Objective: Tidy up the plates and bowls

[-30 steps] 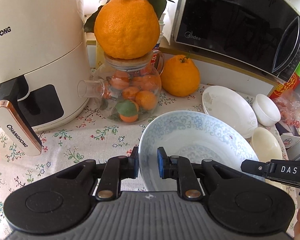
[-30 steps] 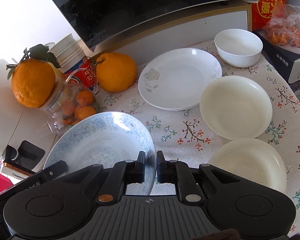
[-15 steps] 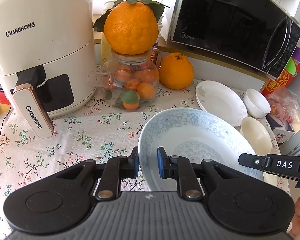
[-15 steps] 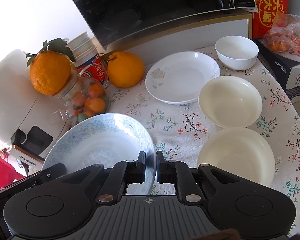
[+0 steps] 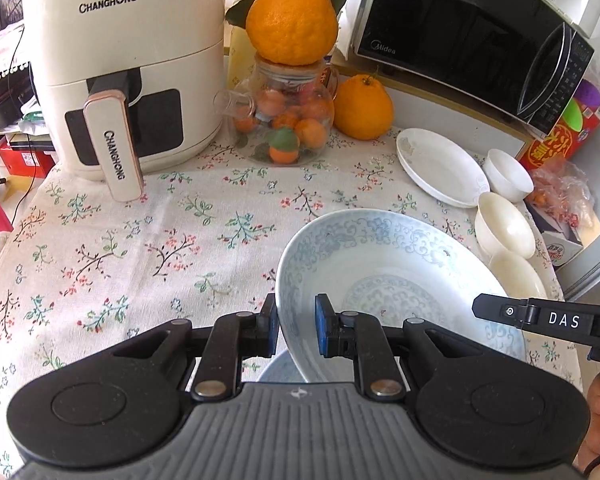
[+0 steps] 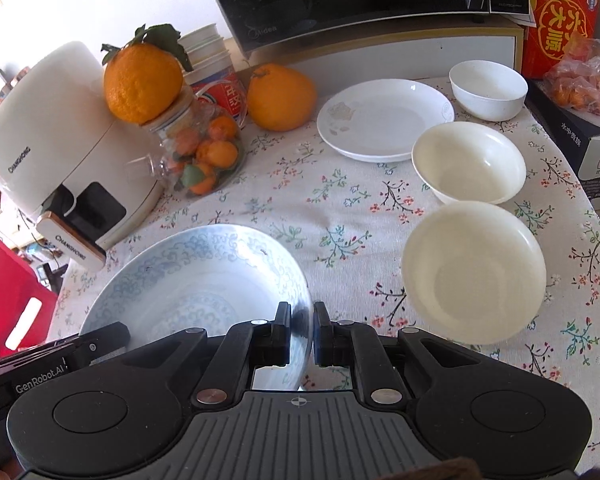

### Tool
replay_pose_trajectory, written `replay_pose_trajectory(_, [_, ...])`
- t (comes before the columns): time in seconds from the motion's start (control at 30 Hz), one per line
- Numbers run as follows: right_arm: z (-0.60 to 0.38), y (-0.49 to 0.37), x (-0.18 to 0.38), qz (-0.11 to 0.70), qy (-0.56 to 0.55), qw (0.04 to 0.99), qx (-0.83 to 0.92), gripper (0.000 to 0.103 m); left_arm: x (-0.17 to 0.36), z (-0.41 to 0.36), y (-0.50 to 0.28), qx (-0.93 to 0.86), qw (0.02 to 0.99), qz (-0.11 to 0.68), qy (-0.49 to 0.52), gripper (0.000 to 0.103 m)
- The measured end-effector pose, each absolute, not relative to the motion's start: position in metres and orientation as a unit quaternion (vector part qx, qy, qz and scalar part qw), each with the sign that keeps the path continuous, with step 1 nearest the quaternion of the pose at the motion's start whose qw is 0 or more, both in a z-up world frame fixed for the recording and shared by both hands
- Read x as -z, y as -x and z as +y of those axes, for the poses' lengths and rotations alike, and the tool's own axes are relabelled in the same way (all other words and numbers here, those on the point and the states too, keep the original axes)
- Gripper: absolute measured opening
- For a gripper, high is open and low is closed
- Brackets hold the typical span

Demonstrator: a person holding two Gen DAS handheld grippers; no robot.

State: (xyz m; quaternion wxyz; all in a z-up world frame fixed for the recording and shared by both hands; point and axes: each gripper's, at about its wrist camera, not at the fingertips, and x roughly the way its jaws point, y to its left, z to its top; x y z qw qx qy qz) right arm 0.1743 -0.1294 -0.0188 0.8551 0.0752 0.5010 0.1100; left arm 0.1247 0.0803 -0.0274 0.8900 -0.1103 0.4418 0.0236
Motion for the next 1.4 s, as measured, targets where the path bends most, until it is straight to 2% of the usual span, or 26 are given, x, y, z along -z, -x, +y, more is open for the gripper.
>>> replay_pose_trajectory(0.63, [-0.118,-0.109,0.038,0.521,-0.024,0.847,-0.107,0.013,0.058,0.076,-0.065,-0.023,0.885,0.46,0.073,0.016])
replay_pose_trajectory(1.4, [-0.109,-0.105,0.043,0.526,0.021,0.844,-0.104,0.014,0.067,0.067,-0.068,-0.035,0.885,0.464,0.022,0.016])
